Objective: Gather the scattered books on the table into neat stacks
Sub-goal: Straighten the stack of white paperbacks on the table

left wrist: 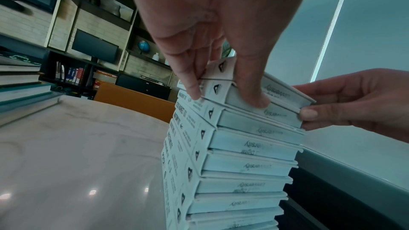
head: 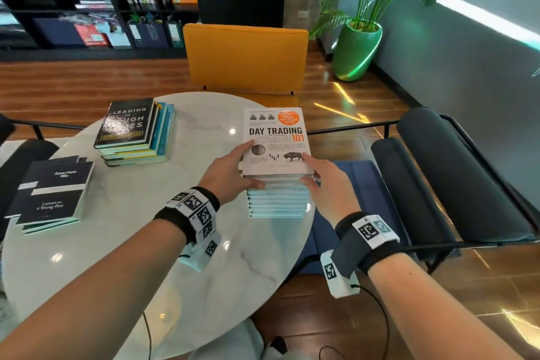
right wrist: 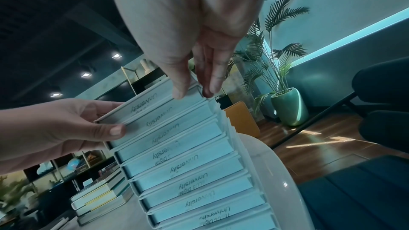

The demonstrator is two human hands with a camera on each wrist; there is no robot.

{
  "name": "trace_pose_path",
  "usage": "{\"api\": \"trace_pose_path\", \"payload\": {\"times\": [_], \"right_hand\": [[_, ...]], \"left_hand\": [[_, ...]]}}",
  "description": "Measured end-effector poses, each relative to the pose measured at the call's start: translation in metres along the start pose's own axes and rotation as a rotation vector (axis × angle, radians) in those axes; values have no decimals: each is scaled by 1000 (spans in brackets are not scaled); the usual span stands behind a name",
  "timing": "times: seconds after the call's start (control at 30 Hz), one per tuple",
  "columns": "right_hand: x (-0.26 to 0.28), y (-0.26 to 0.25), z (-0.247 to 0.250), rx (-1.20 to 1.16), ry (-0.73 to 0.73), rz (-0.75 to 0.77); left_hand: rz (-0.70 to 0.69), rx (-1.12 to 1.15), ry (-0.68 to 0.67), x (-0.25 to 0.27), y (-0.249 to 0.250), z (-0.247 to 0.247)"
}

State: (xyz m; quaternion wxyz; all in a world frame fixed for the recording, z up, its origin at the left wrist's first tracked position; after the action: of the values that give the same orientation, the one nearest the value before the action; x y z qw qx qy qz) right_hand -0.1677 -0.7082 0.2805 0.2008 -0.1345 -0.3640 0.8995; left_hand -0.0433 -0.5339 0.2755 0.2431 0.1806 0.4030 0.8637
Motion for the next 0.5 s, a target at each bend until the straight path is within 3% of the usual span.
{"api": "trace_pose_path", "payload": {"times": [0.23,0.37,0.5], "right_hand": [[2,6,1,-127,-26,-44],[9,33,-6,-224,-53,-152],[19,71,-41,-157,-161,-239]], "left_hand": [[-14,-58,-1,3,-2,-2],[-23,76,12,10,-16,-15],[42,70,-97,16,-49,-52]]}}
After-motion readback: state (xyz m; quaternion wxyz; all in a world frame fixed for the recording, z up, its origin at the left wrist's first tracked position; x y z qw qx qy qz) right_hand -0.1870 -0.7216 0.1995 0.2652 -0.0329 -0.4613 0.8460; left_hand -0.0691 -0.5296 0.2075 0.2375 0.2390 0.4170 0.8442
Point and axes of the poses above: each hand's wrist, its own x-axis away from the middle knuckle, its own z-axis out of the back of the hand, y = z × x, the point moved 9 cm from there along -x, towards the middle knuckle, and after that the axes turned 1 degree about y, right-handed, at the moved point
